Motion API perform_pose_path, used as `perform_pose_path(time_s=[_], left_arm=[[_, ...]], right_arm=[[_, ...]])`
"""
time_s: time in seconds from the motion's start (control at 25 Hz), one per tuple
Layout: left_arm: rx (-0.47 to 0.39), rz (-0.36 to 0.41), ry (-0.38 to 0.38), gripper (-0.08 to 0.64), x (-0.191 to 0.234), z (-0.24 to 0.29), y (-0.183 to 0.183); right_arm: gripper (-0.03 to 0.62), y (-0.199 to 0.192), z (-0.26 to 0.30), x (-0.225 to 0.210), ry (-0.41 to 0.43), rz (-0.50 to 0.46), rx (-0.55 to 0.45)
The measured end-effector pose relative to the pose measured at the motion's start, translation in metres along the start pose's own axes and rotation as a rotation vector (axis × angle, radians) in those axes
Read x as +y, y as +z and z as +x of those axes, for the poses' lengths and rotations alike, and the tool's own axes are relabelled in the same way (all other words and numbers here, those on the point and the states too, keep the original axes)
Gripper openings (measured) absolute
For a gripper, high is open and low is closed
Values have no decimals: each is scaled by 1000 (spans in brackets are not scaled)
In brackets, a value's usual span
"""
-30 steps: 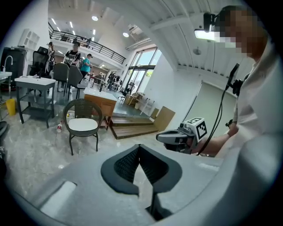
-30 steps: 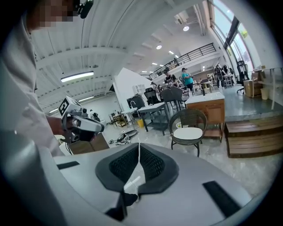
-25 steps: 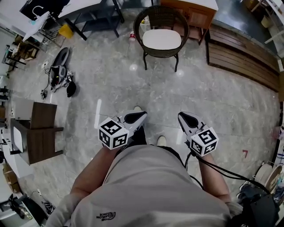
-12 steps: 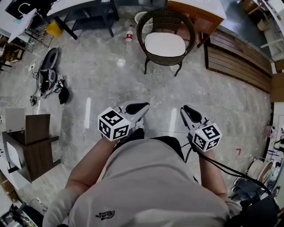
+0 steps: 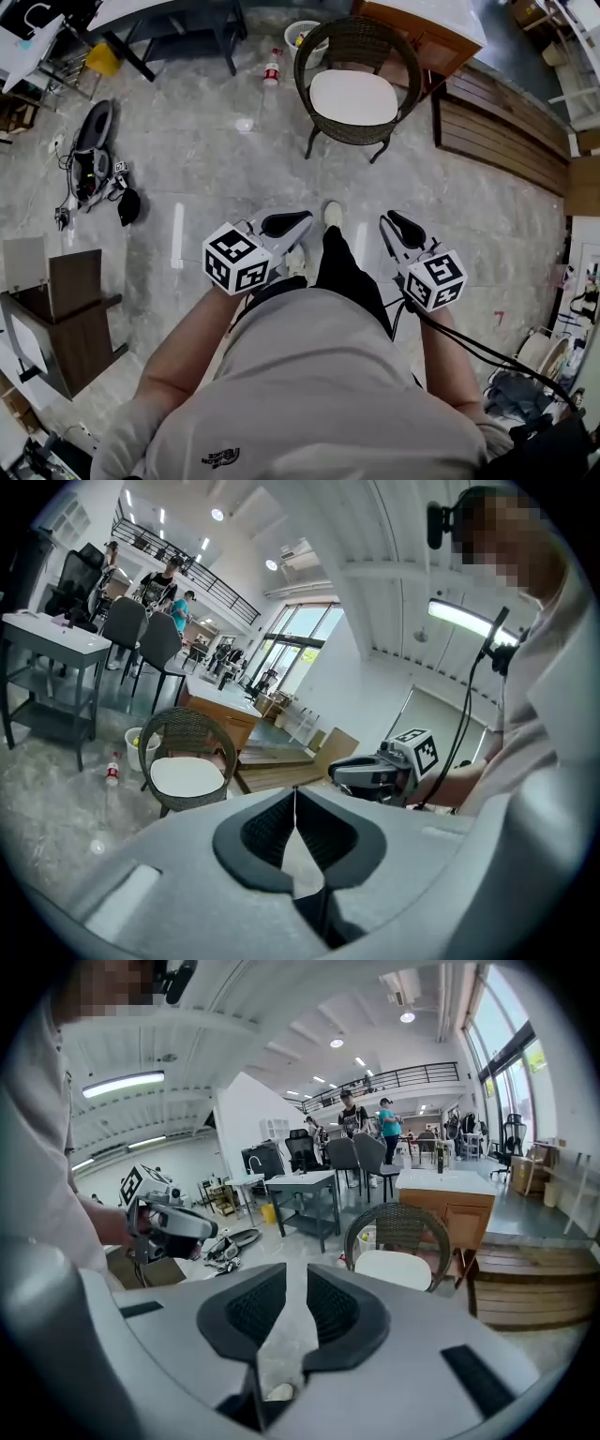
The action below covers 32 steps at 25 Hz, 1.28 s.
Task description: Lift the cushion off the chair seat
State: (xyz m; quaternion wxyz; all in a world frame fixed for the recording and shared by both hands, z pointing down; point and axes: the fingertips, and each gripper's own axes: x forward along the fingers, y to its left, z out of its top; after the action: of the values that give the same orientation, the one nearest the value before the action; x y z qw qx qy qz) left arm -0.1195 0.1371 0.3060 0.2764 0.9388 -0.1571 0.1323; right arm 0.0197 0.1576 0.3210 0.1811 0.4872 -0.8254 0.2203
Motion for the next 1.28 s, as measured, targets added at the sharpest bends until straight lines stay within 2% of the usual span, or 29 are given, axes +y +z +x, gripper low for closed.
perform_pose_path(time_s=[0.16,0.4,0.56,0.72,0.96,1.28], left_arm=[[8,0,10,8,16,6,7],[20,-14,42,8,51,30,21],[42,-16,59,8,81,61,38],[82,-37,57,8,108,99,50],[115,-46,85,8,155,164,70],[133,-74,102,11,207,210,73]], right_arm=[[69,-4,31,-24,-10,25,25],[77,-17,89,-79,19,146,69],[77,-15,140,-126,80,287,33],[77,-29,187,-176,94,409,35],[77,-69,259,-261,94,641,53],[110,-123,339,-320,118,977,7]])
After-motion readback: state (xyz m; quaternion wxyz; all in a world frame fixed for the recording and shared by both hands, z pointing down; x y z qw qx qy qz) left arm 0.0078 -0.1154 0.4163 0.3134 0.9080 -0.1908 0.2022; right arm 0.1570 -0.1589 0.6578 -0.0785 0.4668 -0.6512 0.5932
